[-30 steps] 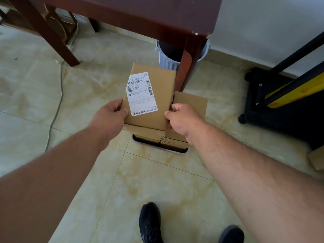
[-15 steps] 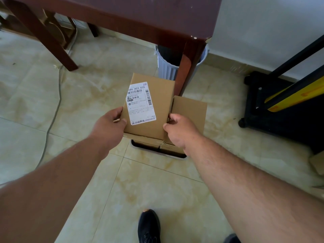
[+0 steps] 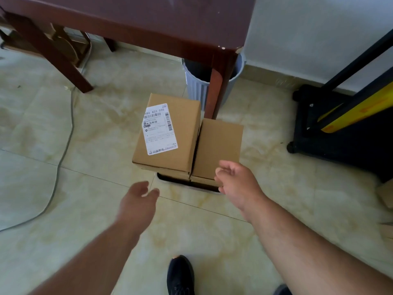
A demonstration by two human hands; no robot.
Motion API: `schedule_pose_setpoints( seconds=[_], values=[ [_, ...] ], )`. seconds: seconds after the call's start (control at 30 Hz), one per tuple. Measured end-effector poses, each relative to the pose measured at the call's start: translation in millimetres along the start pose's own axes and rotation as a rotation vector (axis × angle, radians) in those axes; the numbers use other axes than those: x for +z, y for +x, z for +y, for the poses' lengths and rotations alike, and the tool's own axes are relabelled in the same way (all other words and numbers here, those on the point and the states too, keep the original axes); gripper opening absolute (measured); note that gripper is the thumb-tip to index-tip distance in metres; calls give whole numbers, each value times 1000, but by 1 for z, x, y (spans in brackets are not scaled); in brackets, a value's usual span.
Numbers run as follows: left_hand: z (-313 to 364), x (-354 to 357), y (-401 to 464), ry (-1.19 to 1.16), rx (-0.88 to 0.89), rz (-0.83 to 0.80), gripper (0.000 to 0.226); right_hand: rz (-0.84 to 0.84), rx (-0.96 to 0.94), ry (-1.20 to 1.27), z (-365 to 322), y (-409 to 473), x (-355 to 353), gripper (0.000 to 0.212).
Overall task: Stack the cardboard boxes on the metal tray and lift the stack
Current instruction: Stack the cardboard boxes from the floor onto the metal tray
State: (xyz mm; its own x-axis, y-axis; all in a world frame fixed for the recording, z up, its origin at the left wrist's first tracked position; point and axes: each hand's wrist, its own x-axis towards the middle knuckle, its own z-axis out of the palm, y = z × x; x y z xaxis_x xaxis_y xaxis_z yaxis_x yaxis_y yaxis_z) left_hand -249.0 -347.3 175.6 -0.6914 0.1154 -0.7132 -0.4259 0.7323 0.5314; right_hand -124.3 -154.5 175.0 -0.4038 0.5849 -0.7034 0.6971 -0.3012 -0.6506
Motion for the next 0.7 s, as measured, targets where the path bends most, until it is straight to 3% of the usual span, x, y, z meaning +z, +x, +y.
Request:
schedule_pose_setpoints(
  seconds=[0.1, 0.23, 0.7],
  values=[
    [-13, 26, -16, 72, -55, -137, 38, -3, 42, 12, 28, -8, -21, 37],
    [-10, 65, -37, 132, -44, -189, 36, 11, 101, 36, 62, -20, -55, 36],
    [50, 259, -158, 241, 128, -454, 44, 141, 190, 195, 177, -50, -236, 48]
  ],
)
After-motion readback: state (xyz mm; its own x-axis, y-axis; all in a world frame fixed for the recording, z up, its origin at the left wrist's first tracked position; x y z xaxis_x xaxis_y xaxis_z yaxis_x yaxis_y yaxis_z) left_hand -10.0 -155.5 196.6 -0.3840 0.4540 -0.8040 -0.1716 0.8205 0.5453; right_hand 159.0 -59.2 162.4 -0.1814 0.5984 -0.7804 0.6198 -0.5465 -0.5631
